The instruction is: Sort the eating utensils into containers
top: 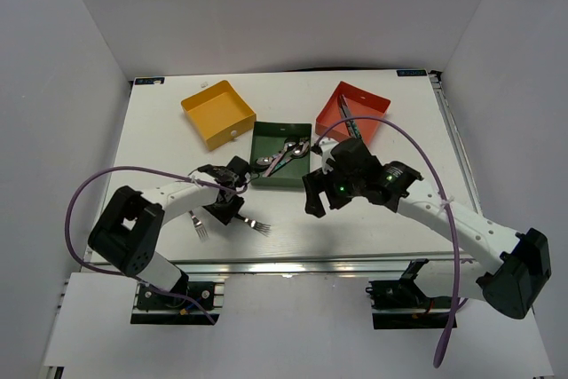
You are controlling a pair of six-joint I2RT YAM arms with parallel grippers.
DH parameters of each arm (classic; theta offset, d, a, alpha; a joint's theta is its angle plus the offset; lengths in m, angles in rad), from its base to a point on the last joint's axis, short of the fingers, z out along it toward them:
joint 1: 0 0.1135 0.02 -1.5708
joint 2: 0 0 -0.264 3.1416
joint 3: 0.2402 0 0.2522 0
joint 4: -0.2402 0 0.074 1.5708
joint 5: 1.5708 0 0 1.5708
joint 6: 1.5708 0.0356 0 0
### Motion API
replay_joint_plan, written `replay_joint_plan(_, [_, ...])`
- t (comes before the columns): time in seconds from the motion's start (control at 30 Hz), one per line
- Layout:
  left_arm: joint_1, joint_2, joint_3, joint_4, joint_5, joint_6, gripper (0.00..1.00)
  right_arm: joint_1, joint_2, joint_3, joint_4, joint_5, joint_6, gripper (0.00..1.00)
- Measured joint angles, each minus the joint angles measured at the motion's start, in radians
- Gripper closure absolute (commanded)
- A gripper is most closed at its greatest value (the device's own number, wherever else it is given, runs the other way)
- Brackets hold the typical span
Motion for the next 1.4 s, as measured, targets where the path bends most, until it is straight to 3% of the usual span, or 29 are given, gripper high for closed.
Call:
replay_joint_plan(0.07, [-0.003,-0.005,-0.008,0.012,0.000,-0.013,0.70,0.000,-0.002,0.000,-0.002,0.000,-0.003,0.13])
replay_joint_plan(0.1, [-0.006,-0.007,-0.013,0.018,0.000,-0.018,0.82,0.000,-0.003,0.000,-0.002,-0.001,-0.005,0.13])
replay_joint_plan(0.17, [-0.017,-0.012,-0.014,0.026,-0.001,-0.027,0.90,0.000,-0.004,0.000,-0.002,-0.005,-0.006,0.13])
replay_joint_plan(0.2, [-0.025,-0.012,-0.014,0.027,-0.004,-0.029,0.99,0.000,-0.005,0.000,-0.002,-0.006,-0.006,0.13])
replay_joint_plan(0.23, [-0.032,-0.013,-0.011,0.025,-0.008,-0.035,1.00,0.000,-0.006,0.000,-0.002,-0.007,-0.006,0.13])
replay_joint_plan(0.37, [-0.078,-0.018,0.042,-0.064,-0.024,-0.020,1.00,0.000,-0.016,0.000,-0.002,-0.007,-0.006,0.13])
replay_joint_plan(0.47, [-0.115,-0.034,0.214,-0.191,-0.080,0.016,1.00,0.000,-0.029,0.000,-0.002,-0.007,-0.005,0.13])
replay_joint_plan(0.63, [-0.141,-0.141,0.495,-0.248,-0.227,0.097,1.00,0.000,-0.046,0.000,-0.001,-0.006,-0.005,0.12])
replay_joint_plan(0.73, [-0.093,-0.220,0.563,-0.212,-0.294,0.218,1.00,0.000,-0.054,0.000,0.000,-0.006,-0.005,0.12])
replay_joint_plan(0.8, [-0.002,-0.233,0.583,-0.120,-0.289,0.369,1.00,0.000,-0.061,0.000,0.000,-0.006,-0.005,0.12])
replay_joint_plan(1.0, [0.243,0.039,0.806,0.082,-0.215,0.817,1.00,0.000,-0.119,-0.014,-0.003,-0.007,-0.004,0.12])
replay_joint_plan(1.17, [0.388,0.273,0.968,0.154,-0.111,1.051,1.00,0.000,-0.193,-0.053,-0.031,0.012,0.025,0.12])
replay_joint_plan(1.4, [0.450,0.458,1.099,0.276,-0.062,1.285,1.00,0.000,-0.242,-0.057,-0.131,0.047,0.093,0.13])
